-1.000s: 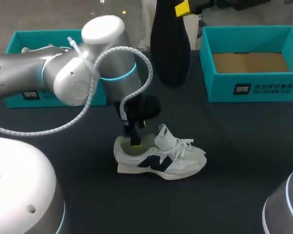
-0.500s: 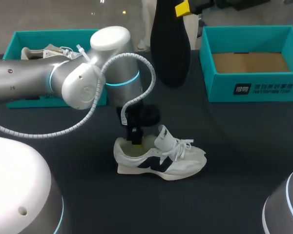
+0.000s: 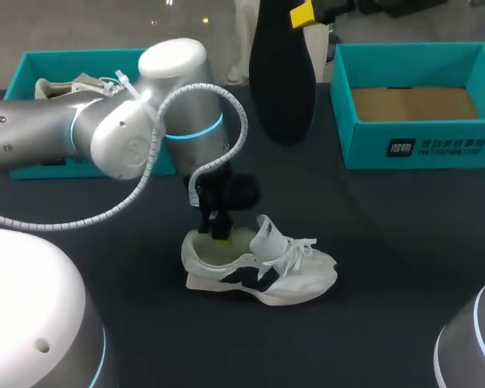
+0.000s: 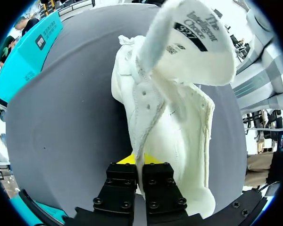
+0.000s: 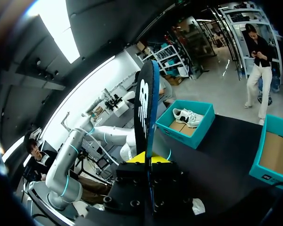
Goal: Take the shoe out of the shoebox, open the shoe tongue, remove and reinsert the insole, then place the shoe into the shoebox
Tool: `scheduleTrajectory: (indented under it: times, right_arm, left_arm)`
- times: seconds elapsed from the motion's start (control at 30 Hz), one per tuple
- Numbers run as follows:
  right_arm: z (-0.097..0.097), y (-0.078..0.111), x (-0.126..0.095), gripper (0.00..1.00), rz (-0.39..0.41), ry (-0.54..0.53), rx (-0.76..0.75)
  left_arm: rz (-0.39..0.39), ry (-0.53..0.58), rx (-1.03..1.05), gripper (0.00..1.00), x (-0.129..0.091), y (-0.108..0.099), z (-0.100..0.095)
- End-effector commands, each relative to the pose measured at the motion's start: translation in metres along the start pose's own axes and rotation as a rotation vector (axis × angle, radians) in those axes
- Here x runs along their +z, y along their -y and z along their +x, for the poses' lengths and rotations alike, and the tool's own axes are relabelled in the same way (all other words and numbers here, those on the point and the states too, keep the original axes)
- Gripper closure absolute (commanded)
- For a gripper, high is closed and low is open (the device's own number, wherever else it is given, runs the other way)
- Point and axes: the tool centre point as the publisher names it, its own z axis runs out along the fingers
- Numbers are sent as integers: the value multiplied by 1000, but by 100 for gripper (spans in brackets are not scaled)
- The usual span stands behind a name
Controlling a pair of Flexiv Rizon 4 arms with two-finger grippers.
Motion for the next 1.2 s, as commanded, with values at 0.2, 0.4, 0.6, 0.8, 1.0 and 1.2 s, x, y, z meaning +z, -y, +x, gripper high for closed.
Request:
scheduleTrajectory:
  times: [0.2,0.4,0.6,0.8,1.0,1.2]
  right_arm:
    - [14,-11,-21,100,-31,11,-15]
    - [23,-19,-36,100,-38,24,-22]
    - [28,-27,-44,100,-34,24,-24]
    - [30,-29,-44,100,-34,31,-16]
    - [30,-29,-44,100,-34,31,-16]
    - [30,-29,-44,100,-34,31,-16]
  left_arm:
    - [45,-82,298,100,-20,-3,0]
    - [15,-98,605,100,-26,2,5]
    - [68,-144,901,100,-32,10,10]
    - [60,-191,1108,100,-31,14,13]
    - [37,-189,1183,100,-27,21,11]
    - [-30,-191,1227,100,-19,36,11]
